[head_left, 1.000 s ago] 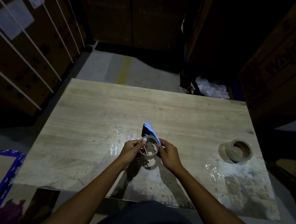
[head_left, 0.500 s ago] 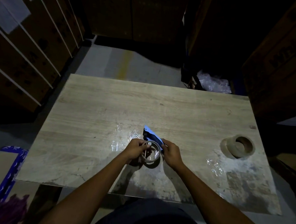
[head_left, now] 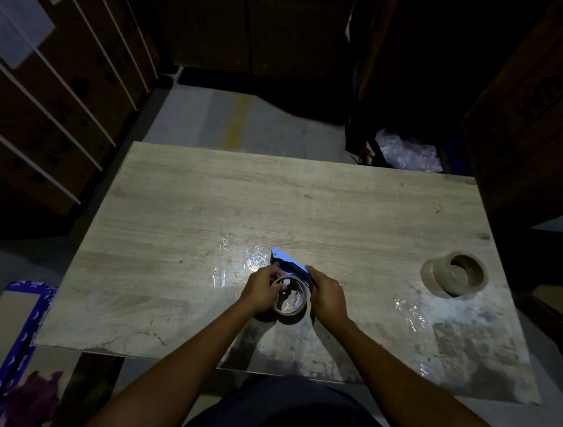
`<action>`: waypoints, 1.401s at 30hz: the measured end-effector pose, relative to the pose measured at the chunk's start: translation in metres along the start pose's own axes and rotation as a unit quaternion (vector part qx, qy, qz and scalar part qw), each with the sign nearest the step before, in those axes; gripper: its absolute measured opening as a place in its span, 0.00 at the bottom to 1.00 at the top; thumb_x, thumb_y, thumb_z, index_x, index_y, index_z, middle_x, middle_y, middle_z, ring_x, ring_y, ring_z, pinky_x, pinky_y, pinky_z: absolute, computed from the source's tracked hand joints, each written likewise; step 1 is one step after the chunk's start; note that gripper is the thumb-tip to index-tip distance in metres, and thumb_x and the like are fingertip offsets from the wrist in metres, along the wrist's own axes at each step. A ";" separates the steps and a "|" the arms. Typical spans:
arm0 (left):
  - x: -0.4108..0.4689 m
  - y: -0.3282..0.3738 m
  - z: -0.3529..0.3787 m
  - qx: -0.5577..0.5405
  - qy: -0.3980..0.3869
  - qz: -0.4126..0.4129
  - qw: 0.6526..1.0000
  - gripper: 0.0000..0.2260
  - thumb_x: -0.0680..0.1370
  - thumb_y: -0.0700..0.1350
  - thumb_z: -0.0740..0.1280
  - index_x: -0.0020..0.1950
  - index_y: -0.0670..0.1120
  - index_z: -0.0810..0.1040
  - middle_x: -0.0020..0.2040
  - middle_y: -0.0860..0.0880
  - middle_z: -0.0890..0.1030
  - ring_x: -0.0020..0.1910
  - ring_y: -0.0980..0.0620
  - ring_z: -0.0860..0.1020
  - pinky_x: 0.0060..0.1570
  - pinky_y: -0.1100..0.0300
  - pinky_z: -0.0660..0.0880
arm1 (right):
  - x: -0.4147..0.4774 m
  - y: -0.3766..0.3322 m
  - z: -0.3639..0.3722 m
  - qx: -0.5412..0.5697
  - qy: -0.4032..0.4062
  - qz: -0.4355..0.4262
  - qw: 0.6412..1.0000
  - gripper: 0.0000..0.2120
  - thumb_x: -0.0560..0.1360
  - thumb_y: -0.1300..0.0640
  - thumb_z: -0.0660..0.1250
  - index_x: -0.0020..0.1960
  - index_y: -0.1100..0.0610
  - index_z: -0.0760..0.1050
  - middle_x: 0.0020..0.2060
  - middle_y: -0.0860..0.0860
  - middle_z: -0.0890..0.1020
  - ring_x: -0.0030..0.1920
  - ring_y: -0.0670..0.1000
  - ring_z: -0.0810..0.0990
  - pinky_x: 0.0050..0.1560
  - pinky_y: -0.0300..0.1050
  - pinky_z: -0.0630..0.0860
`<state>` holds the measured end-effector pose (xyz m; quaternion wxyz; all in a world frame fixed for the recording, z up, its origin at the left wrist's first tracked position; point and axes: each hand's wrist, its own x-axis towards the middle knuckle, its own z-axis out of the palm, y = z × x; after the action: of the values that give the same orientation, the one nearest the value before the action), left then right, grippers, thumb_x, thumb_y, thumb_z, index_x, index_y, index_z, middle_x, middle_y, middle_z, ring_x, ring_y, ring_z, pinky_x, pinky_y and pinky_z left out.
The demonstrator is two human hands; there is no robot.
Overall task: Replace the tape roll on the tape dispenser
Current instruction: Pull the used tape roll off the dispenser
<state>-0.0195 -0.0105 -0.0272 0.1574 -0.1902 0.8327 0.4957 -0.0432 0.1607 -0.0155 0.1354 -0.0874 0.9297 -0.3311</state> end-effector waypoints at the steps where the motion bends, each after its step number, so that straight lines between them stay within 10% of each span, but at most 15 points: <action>1: 0.000 -0.003 0.001 -0.001 0.006 -0.002 1.000 0.08 0.74 0.40 0.74 0.52 0.45 0.81 0.53 0.45 0.85 0.50 0.47 0.84 0.53 0.53 0.80 | 0.000 0.000 0.001 -0.001 0.003 -0.001 1.000 0.19 0.79 0.63 0.61 0.68 0.54 0.76 0.59 0.54 0.84 0.56 0.55 0.83 0.58 0.48 0.78; 9: -0.003 -0.007 0.004 -0.054 0.058 -0.046 0.996 0.16 0.73 0.38 0.76 0.60 0.41 0.80 0.55 0.44 0.84 0.54 0.48 0.82 0.54 0.57 0.78 | 0.003 -0.008 0.004 -0.023 0.048 0.037 0.998 0.11 0.78 0.61 0.61 0.55 0.56 0.81 0.48 0.56 0.84 0.48 0.57 0.82 0.43 0.46 0.74; 15: 0.001 -0.010 0.006 -0.077 0.063 -0.080 0.992 0.17 0.70 0.46 0.78 0.56 0.41 0.83 0.49 0.43 0.86 0.48 0.46 0.84 0.51 0.53 0.80 | -0.010 -0.012 0.017 0.077 0.067 0.232 0.967 0.18 0.76 0.46 0.67 0.59 0.58 0.77 0.53 0.57 0.82 0.51 0.57 0.81 0.45 0.43 0.72; 22: 0.002 -0.018 0.012 -0.125 0.061 -0.125 0.982 0.17 0.71 0.54 0.75 0.41 0.38 0.84 0.39 0.38 0.85 0.33 0.48 0.79 0.39 0.55 0.75 | -0.006 -0.013 0.027 0.424 0.060 0.447 0.786 0.14 0.69 0.54 0.72 0.40 0.66 0.76 0.29 0.59 0.77 0.23 0.54 0.74 0.27 0.42 0.69; 25: 0.005 -0.022 0.010 -0.152 0.028 -0.137 0.978 0.16 0.71 0.49 0.75 0.44 0.35 0.83 0.37 0.38 0.83 0.37 0.47 0.79 0.42 0.50 0.78 | -0.004 -0.011 0.026 0.500 0.062 0.449 0.738 0.11 0.74 0.61 0.71 0.39 0.68 0.77 0.34 0.62 0.81 0.34 0.60 0.82 0.40 0.54 0.81; 28: 0.000 -0.013 0.003 -0.185 -0.006 -0.156 0.970 0.11 0.74 0.41 0.74 0.49 0.33 0.81 0.41 0.38 0.82 0.41 0.43 0.82 0.43 0.45 0.81 | 0.000 -0.012 0.022 0.505 0.077 0.436 0.741 0.09 0.74 0.61 0.71 0.39 0.66 0.77 0.39 0.65 0.83 0.41 0.63 0.85 0.45 0.62 0.83; 37: -0.002 -0.008 -0.001 -0.144 0.021 -0.152 0.978 0.08 0.72 0.33 0.70 0.36 0.44 0.80 0.35 0.43 0.81 0.37 0.45 0.80 0.42 0.47 0.80 | -0.004 -0.025 0.009 0.496 0.027 0.378 0.781 0.16 0.74 0.67 0.65 0.29 0.56 0.69 0.20 0.52 0.67 0.16 0.46 0.64 0.19 0.34 0.63; 42: -0.008 0.008 -0.003 -0.106 0.037 -0.131 0.985 0.04 0.72 0.36 0.72 0.41 0.45 0.82 0.40 0.43 0.84 0.40 0.44 0.83 0.41 0.53 0.81 | -0.006 -0.028 0.006 0.492 0.019 0.391 0.778 0.12 0.75 0.62 0.66 0.32 0.60 0.75 0.24 0.55 0.76 0.23 0.51 0.76 0.23 0.40 0.73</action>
<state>-0.0163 -0.0084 -0.0159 0.1688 -0.3313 0.7487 0.5489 -0.0337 0.1371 -0.0005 0.2604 0.3684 0.5970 -0.6634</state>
